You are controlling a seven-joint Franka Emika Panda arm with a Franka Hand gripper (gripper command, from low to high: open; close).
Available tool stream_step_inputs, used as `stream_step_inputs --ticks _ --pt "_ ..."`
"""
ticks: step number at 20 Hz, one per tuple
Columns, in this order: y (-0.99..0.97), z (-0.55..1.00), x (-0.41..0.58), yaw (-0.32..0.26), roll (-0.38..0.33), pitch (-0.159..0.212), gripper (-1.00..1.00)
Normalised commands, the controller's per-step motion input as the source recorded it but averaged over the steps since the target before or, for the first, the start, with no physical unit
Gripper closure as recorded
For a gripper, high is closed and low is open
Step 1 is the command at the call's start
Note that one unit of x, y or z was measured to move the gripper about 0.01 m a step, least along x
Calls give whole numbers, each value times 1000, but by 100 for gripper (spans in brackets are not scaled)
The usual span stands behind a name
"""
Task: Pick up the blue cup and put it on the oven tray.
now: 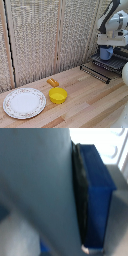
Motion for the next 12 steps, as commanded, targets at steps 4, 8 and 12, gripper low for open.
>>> stream_step_inputs --ticks 4,8,12 --pt "-72 39 46 -2 -6 52 -100" --pt "-214 339 26 -6 -1 7 -100" --pt "-166 639 0 21 -6 84 -100"
